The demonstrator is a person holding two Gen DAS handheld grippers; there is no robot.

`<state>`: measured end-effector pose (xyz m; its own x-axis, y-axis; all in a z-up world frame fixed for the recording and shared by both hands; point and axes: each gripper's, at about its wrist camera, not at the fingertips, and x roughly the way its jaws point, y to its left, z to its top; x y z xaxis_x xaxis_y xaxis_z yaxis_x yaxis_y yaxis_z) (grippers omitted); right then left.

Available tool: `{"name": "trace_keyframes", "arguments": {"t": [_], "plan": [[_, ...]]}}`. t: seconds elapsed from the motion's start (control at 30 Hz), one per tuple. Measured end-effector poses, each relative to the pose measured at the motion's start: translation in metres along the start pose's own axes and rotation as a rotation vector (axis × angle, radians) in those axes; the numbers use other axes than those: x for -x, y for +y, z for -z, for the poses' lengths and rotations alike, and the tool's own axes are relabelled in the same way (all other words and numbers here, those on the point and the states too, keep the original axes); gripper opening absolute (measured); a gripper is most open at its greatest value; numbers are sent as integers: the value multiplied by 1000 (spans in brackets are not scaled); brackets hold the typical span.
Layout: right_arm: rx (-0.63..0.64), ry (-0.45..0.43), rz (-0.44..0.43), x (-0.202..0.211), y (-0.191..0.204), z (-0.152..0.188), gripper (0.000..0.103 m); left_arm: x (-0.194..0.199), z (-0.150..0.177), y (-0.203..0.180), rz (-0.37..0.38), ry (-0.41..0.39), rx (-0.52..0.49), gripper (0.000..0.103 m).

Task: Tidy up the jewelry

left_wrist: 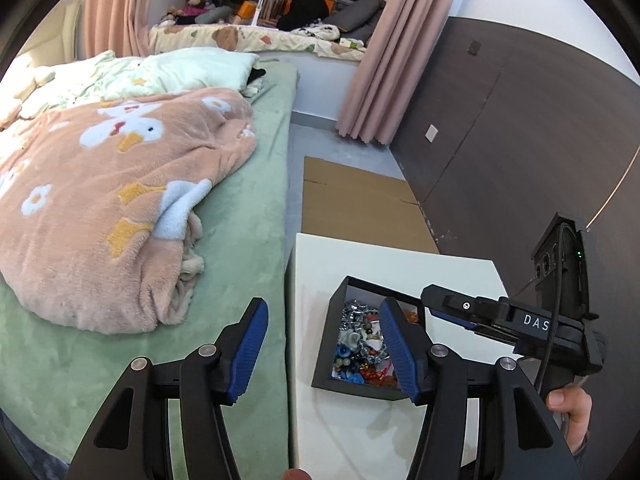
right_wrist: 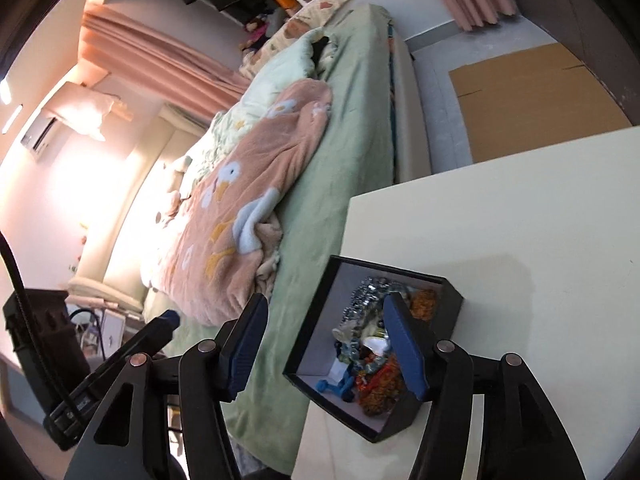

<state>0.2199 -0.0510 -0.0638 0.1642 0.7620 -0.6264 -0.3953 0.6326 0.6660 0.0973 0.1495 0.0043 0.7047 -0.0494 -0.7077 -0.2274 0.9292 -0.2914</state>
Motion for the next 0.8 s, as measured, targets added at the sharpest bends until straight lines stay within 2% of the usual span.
{"name": "trace_keyframes", "arguments": {"t": [0.07,0.23,0.43,0.47,0.5,0.53,0.63,0.8], "plan": [[-9,3,-3,5,-3,0,61,1,1,-4,1,-4,-8,60],[-10,-20,62,28,-12,0,61,2,4,-18,13,-26,-23,83],[10,-70,121,65,-17,5,62,1,10,-35,18,-41,-36,94],[13,-76,135,69,-17,6,67,2,11,-38,19,-45,-42,96],[14,-77,150,73,-18,8,77,3,12,-41,18,-51,-49,101],[12,-82,171,78,-18,11,81,5,15,-45,16,-62,-58,103],[3,-94,181,91,-18,17,82,8,20,-56,19,-67,-82,103],[35,-160,266,112,-14,30,92,12,30,-75,17,-49,-135,103]]}}
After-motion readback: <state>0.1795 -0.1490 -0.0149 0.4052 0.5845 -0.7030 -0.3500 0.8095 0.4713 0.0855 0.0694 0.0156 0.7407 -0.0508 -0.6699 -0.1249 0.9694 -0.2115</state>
